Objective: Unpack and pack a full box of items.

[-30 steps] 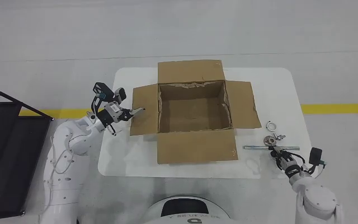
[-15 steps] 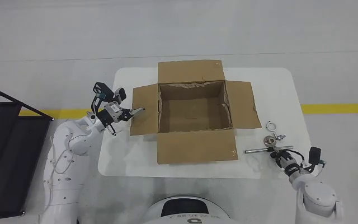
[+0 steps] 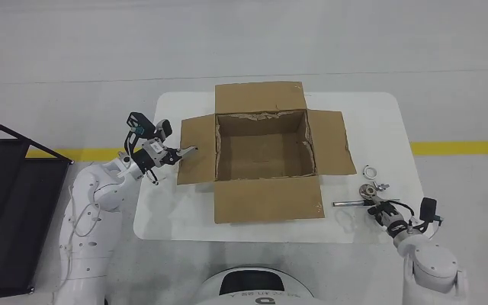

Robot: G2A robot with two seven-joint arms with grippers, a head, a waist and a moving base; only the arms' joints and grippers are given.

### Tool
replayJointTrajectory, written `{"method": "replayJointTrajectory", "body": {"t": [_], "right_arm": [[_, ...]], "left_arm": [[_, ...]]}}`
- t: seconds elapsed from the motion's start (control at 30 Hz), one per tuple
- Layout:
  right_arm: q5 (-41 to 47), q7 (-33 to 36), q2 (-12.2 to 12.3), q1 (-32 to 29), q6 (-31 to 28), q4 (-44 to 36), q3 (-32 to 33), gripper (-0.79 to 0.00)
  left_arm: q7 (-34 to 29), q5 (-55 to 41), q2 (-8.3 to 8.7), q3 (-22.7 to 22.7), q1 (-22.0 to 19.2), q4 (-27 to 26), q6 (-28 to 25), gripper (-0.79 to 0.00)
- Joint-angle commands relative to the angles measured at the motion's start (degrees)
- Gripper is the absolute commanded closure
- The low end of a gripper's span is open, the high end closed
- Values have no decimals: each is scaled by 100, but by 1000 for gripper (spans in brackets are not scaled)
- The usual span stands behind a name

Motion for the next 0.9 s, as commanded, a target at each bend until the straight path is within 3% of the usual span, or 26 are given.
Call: {"method": "replayJointTrajectory", "body": {"t": [0.0, 0.2, 0.57, 0.67, 0.87], "right_arm": [[13, -25, 7, -27, 18, -38, -7, -360], [73, -224, 2, -345, -11, -517, -14, -462], [-321, -771, -58, -1236, -94, -2411, -367, -582], [-604, -795, -58, -1347, 44, -2864, -586, -785], [-768, -716, -51, -1349, 167, -3165, -811, -785]], "left_arm": [[0, 0, 0, 0, 0, 0, 0, -785], [0, 0, 0, 0, 0, 0, 0, -785], [0, 0, 0, 0, 0, 0, 0, -785], [0, 0, 0, 0, 0, 0, 0, -785], [0, 0, 0, 0, 0, 0, 0, -785]]}}
